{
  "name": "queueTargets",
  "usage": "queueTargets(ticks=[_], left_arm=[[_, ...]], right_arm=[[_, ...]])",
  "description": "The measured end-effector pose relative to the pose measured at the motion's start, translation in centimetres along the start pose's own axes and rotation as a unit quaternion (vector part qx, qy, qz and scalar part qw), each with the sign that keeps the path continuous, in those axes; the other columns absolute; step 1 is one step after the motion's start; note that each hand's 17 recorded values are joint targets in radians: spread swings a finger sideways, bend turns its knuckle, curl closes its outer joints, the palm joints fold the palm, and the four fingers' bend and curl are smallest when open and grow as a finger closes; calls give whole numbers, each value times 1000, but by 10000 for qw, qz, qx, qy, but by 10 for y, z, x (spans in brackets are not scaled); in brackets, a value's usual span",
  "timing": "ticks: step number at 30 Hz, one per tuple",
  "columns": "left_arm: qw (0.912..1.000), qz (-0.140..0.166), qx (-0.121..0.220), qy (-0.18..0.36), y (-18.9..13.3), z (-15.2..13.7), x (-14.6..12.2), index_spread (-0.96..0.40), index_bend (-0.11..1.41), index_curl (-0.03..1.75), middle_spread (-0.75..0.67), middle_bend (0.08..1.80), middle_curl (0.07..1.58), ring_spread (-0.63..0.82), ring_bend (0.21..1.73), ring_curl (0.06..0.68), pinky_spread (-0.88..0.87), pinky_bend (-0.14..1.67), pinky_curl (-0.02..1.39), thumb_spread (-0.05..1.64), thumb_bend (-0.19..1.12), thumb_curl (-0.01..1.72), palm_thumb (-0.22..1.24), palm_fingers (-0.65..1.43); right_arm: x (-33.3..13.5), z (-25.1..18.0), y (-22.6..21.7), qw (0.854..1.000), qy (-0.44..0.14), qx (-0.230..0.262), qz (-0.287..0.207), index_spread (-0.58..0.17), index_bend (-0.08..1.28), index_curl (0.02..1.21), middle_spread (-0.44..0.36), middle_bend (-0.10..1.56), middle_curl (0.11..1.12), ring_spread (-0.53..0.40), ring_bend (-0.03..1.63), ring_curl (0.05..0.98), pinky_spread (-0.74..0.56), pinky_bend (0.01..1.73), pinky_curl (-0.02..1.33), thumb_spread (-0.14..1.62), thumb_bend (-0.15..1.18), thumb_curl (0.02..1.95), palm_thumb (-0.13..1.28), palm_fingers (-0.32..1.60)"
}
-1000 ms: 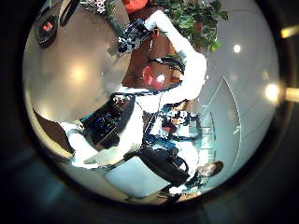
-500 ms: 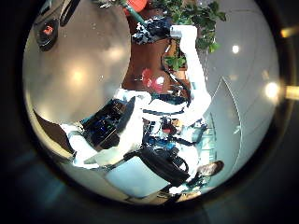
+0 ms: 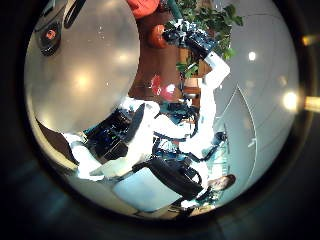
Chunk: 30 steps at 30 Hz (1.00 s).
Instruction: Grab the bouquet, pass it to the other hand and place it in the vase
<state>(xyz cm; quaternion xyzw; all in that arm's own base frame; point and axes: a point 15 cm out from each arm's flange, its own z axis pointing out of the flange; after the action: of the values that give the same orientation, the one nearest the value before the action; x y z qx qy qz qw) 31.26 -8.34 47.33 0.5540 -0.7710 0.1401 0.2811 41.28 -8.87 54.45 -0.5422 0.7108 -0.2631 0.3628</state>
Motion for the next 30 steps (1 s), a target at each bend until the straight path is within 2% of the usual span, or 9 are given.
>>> queueTargets(ticks=[5,8,10,20,23,30], left_arm=[[9998,-2,102,167,-13,-6,12,109,182,370,354,202,366,532,492,188,494,183,275,1140,-21,314,328,202],[9996,-4,71,284,-17,-6,18,104,184,371,351,198,364,528,493,188,495,182,272,1140,-20,315,327,207],[9997,2,89,243,-13,-8,20,103,183,372,348,200,365,527,493,187,495,182,270,1141,-20,315,329,208],[9998,-3,68,198,-8,-6,27,102,183,374,349,200,367,528,495,187,493,181,265,1141,-20,313,330,210],[9999,23,49,147,-4,-6,22,102,183,375,349,200,368,529,496,187,492,181,264,1141,-20,313,330,210],[9998,31,-182,70,-12,9,17,102,184,376,351,197,365,525,494,186,491,183,264,1141,-20,312,330,208]], right_arm=[[-29,-33,-13,9912,-1215,59,518,-237,1163,928,-126,1367,830,-180,1519,663,-172,1251,904,845,70,1093,1089,1130],[-42,-48,-12,9802,-1812,-10,795,-233,1169,923,-124,1368,826,-179,1517,666,-177,1240,918,847,65,1123,1087,1134],[-43,-53,-9,9755,-2013,-90,886,-231,1170,919,-124,1368,825,-178,1517,666,-179,1233,926,849,62,1139,1086,1136],[-25,-40,2,9746,-1972,-350,998,-225,1176,906,-121,1377,818,-177,1513,667,-178,1208,964,856,44,1209,1081,1139],[-26,-36,18,9729,-1976,-680,989,-223,1179,903,-124,1376,816,-177,1514,668,-178,1203,974,853,38,1226,1083,1136],[14,-12,44,9745,-1416,-1209,1249,-222,1185,897,-131,1377,815,-179,1511,672,-180,1201,995,851,2,1240,1062,1134]])
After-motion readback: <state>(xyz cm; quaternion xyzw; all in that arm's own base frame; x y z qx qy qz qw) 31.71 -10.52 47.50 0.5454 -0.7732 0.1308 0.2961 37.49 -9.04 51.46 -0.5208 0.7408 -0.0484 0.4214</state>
